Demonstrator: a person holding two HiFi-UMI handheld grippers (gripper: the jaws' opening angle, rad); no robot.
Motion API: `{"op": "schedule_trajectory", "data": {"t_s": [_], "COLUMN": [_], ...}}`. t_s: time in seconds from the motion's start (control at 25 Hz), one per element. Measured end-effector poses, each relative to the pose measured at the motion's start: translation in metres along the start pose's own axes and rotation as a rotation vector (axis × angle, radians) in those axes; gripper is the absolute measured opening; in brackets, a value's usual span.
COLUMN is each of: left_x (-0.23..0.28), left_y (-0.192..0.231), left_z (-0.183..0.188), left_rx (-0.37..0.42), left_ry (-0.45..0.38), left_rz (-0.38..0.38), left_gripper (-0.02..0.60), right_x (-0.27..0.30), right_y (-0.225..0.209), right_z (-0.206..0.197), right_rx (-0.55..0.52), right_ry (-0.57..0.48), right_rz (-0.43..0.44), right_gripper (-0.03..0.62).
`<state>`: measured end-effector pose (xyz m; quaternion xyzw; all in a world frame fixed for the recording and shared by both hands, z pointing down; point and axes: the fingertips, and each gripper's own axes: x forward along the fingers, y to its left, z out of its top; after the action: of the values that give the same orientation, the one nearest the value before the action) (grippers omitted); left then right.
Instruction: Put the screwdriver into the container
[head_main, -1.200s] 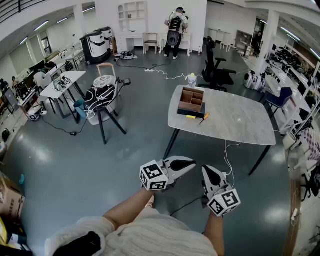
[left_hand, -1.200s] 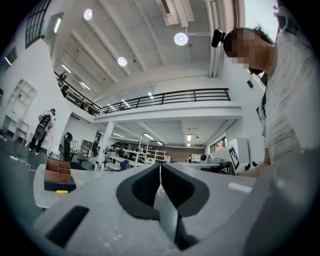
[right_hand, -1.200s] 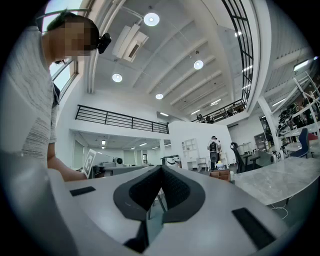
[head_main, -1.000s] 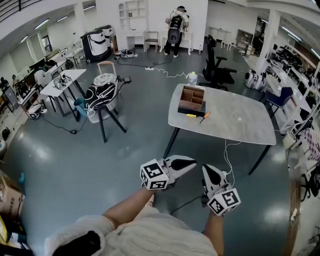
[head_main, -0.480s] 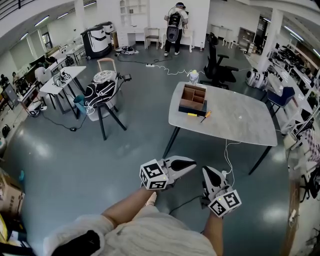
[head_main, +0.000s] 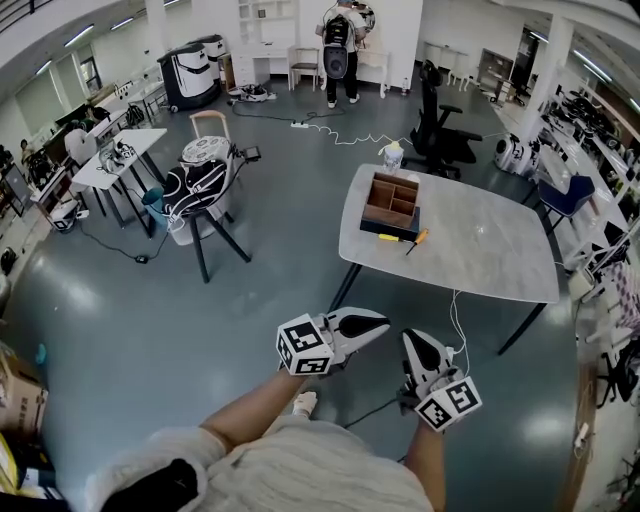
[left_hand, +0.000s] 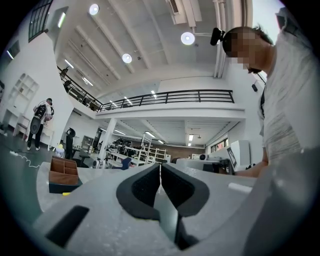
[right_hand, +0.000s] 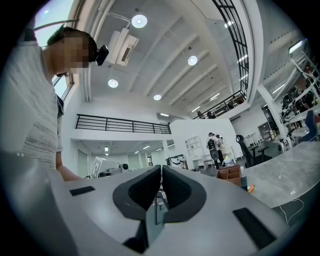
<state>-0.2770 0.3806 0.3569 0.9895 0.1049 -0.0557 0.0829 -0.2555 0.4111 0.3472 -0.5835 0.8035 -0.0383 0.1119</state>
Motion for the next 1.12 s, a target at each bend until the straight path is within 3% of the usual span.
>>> {"op": "schedule_trajectory", "data": {"t_s": [0.4, 0.64, 0.88, 1.12], "left_x": [-0.018, -0.022, -0.002, 0.039], "left_y": [0.103, 0.144, 0.169, 0.212], "left_z": [0.016, 0.012, 0.004, -0.002], "left_rx": [-0.007, -0.029, -0.054, -0.063], "left_ry": [-0.002, 0.010, 0.019, 0.031], "left_rz": [-0.028, -0.062, -0.086, -0.058], "left_gripper": [0.018, 0.018, 0.018, 0.018], "right_x": [0.099, 0.131, 0.142, 0.158], "right_y": [-0.039, -0.058, -0.088, -0.142], "right_z": [-0.004, -0.015, -0.018, -0.019], "right_rx": [-0.040, -0.050, -0.077, -0.073], "right_ry": [0.010, 0.033, 0.077, 0.104], "right_rz": [-0.038, -0.078, -0.103, -0.082], "right_gripper": [0.014, 0.014, 0.014, 0.014]}}
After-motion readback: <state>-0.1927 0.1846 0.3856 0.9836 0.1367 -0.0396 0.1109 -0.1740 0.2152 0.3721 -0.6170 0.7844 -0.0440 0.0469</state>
